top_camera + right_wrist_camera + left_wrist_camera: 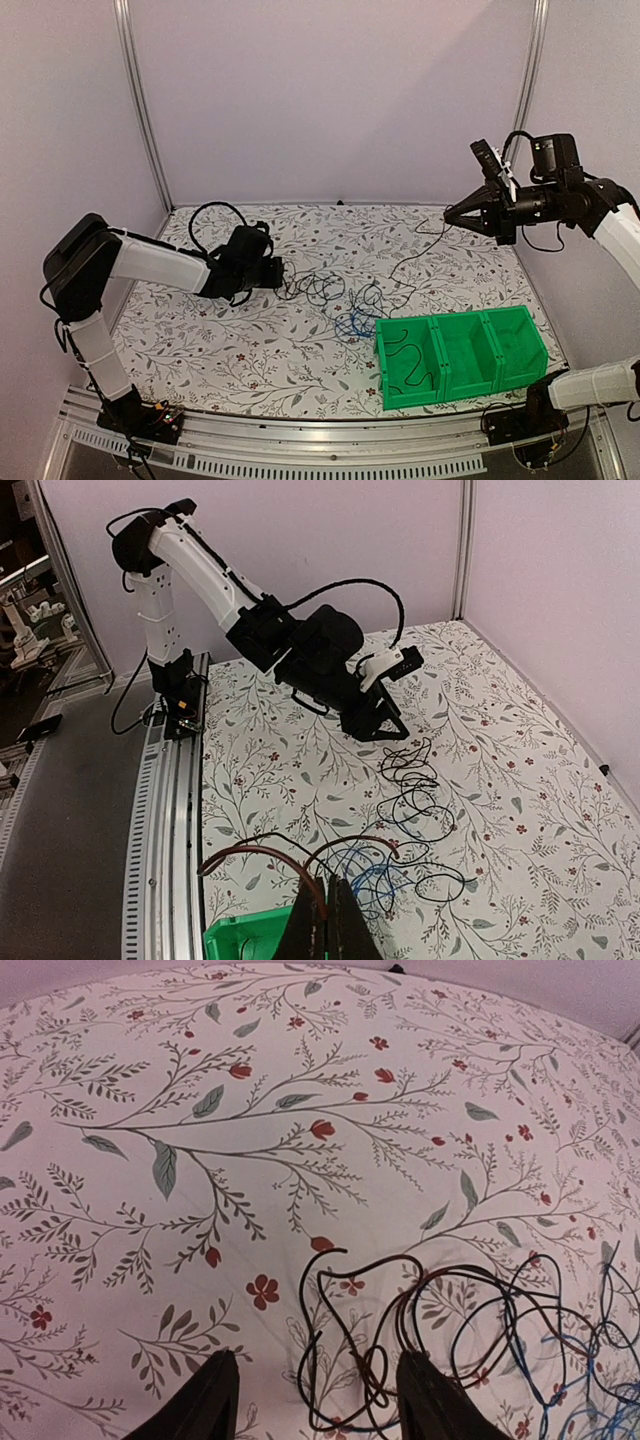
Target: Untangle the cables
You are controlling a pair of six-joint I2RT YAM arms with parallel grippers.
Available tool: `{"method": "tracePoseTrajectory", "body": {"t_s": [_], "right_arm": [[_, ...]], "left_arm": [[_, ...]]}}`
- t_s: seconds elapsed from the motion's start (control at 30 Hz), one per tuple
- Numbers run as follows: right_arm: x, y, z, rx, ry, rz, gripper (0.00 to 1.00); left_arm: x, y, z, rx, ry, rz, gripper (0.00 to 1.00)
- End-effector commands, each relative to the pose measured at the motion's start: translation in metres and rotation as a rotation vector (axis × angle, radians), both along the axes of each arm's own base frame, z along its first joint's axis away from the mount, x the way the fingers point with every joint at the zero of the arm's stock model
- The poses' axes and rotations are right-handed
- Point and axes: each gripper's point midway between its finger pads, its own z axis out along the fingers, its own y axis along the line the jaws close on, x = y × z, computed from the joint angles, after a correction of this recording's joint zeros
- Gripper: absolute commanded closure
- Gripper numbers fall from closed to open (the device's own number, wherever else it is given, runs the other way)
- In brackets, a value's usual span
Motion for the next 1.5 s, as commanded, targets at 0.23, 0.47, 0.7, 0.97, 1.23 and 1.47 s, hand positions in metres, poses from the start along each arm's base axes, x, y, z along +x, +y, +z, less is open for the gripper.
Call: {"method": "tracePoseTrajectory", "body": {"t_s": [0.23,0.47,0.7,0.97,1.23,1.47], "right_arm": [[-0.036,0.002,-0.067,-0.153,0.054,0.080,1.00],[-0.042,0.009,-0.121,-0.278,0.088,0.112,1.00],[-0.060,0.021,-0.166,-0.434,0.082,0.167,1.00],[-0.064,0.019,-0.216,-0.646,0.071,0.195,1.00],[-0.055,0.005,-0.218,-0.752,0.004,0.167,1.00],[-0.049,-0.014,-0.197,-0.824,-0.166,0.163,1.00]], "left_arm": [[0.001,0.018,0.018,0.080,-0.014,0.054,0.45],[0.000,0.019,0.010,0.094,0.005,0.059,0.45],[-0.002,0.024,0.010,0.101,0.006,0.066,0.45],[-0.008,0.030,0.014,0.096,-0.001,0.080,0.45],[-0.007,0.028,0.011,0.086,0.004,0.077,0.45],[-0.007,0.026,0.005,0.081,0.016,0.072,0.45]]}}
